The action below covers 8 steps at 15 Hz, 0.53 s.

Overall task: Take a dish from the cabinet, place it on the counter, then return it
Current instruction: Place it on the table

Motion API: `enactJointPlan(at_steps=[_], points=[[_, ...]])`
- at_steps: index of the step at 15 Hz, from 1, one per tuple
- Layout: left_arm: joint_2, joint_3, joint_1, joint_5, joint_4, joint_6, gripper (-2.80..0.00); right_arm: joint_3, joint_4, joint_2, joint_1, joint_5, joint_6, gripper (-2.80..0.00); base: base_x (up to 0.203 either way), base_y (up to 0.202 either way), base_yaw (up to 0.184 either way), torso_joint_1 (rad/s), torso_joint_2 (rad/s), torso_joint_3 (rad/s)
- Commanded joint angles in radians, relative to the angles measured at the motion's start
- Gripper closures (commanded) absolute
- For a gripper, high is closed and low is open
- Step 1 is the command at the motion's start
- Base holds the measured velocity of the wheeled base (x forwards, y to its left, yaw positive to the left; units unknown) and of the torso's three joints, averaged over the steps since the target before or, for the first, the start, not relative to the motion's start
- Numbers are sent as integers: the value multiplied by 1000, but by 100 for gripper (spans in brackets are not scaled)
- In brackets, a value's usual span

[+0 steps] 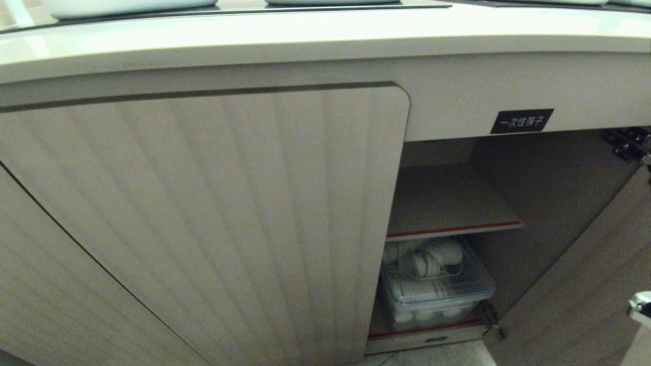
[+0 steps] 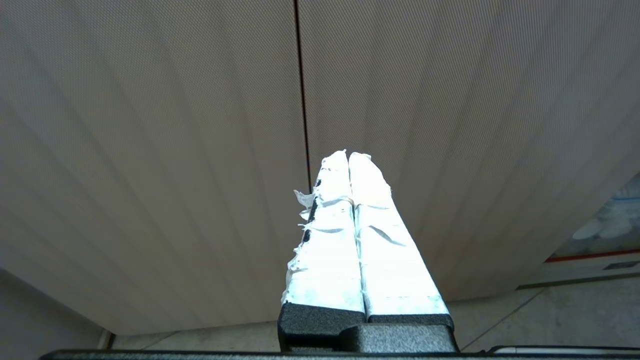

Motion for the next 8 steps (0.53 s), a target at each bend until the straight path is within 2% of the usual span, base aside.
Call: enactJointPlan(at_steps=[1,8], points=[[0,-1,0,0,0,0,0,0,6,3,4,1,2,0,0,0,0,0,0,0],[0,0,0,0,0,0,0,-9,6,-5,22,-15,3,0,0,0,0,1,-4,-3]])
